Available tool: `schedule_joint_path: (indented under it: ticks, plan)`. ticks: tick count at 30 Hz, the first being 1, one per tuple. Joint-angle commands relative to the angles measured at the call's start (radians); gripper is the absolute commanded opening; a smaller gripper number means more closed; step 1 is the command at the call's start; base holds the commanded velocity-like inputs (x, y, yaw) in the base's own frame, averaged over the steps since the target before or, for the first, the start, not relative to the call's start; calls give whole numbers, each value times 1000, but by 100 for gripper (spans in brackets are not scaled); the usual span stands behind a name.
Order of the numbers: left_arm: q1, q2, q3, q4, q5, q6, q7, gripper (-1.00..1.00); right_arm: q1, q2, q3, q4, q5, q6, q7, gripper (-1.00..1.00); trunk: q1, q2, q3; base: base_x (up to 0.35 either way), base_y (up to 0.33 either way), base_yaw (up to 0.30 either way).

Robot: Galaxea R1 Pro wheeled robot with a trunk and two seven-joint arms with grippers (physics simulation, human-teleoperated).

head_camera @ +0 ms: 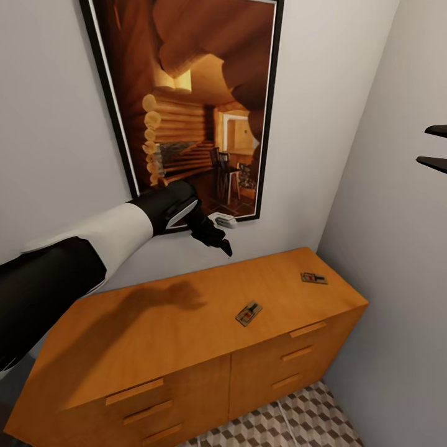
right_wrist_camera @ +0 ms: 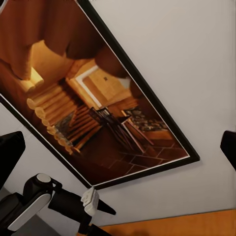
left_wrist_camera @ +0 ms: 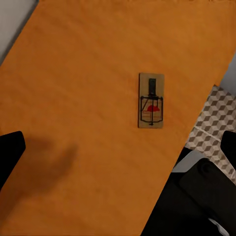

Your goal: Take the four mousetraps from the cabinet in the bathroom and place them on the bathroom floor. Make sure all four end up on the same floor surface, and ensure that at least two of them are either under or directly next to the same bathroom sink.

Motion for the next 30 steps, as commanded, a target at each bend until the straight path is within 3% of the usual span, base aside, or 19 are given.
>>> schedule_joint_path:
  ticks: [1, 15, 30]
  plan:
    - [-2, -1, -4, 0, -2, 2, -8, 100, -2, -1, 2, 1, 5, 2, 7, 100, 1, -2, -2, 51, -32, 0]
    - [6, -5, -5, -64, -2, 3, -12, 100, -2, -1, 4, 2, 6, 2, 6, 100, 1, -2, -2, 14, -9, 0]
    - [78, -5, -6, -107, -2, 3, -12, 100, 1, 2, 6, 1, 22, 2, 5, 100, 1, -2, -2, 0, 0, 0]
